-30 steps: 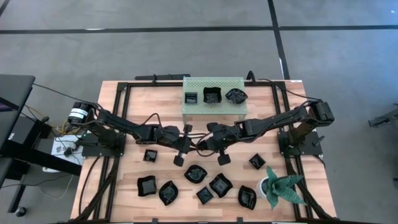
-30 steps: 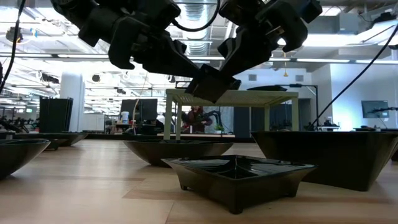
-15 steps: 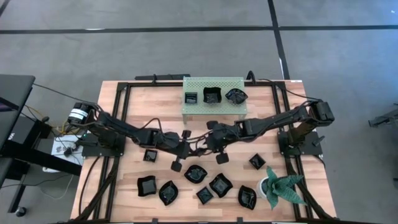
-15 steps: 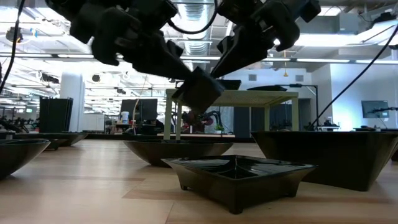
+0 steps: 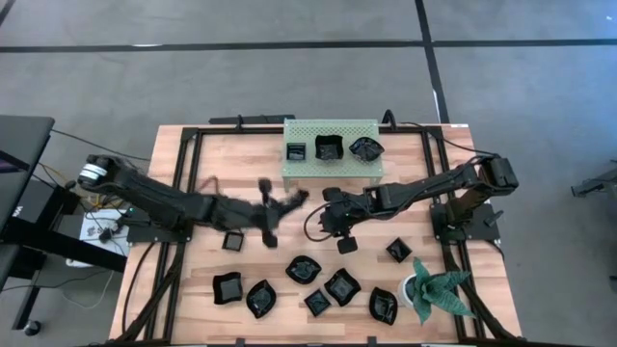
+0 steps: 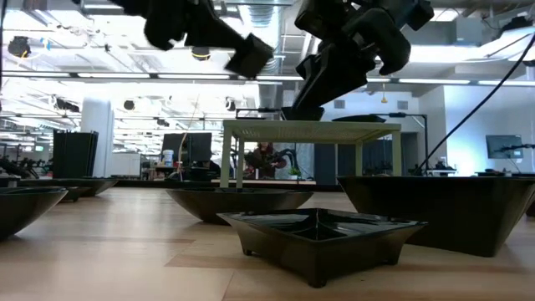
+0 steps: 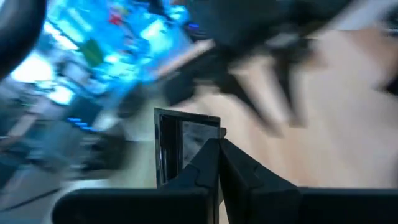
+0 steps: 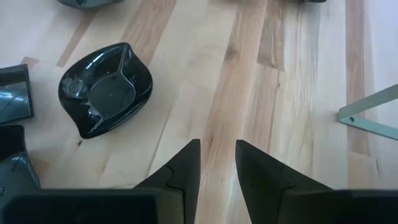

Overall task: Pick & Place Mini shaped plates
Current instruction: Stack the square plate on top of the other square plate on the shelf

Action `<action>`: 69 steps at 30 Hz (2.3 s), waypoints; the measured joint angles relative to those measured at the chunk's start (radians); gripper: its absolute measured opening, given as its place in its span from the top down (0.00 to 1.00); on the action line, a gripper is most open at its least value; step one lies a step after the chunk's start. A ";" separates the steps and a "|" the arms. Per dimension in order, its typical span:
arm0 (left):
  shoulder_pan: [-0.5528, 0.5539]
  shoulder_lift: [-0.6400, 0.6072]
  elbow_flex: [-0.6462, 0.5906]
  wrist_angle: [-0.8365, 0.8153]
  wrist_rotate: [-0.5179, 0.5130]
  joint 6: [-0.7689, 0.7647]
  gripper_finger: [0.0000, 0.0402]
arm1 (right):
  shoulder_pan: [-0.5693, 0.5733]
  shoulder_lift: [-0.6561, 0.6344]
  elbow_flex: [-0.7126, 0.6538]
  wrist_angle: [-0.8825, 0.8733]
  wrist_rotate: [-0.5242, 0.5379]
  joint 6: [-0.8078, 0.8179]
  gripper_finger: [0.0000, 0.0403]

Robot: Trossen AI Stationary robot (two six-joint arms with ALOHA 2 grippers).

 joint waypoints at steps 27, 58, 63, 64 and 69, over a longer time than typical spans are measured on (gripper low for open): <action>0.498 0.141 0.000 0.133 0.105 -0.096 0.98 | 0.000 0.000 0.000 -0.010 -0.002 -0.011 0.76; 0.492 0.140 0.000 0.135 0.109 -0.120 0.77 | -0.001 0.000 0.000 -0.010 -0.003 -0.011 0.76; 0.492 0.140 0.000 0.135 0.109 -0.166 0.74 | -0.001 0.000 0.000 -0.010 -0.003 -0.011 0.76; 0.492 0.140 0.000 0.135 0.109 -0.170 0.74 | -0.001 0.000 0.000 -0.010 -0.003 -0.011 0.76; 0.469 0.140 0.000 0.136 0.120 -0.171 0.74 | -0.001 0.000 0.000 -0.010 -0.003 -0.011 0.76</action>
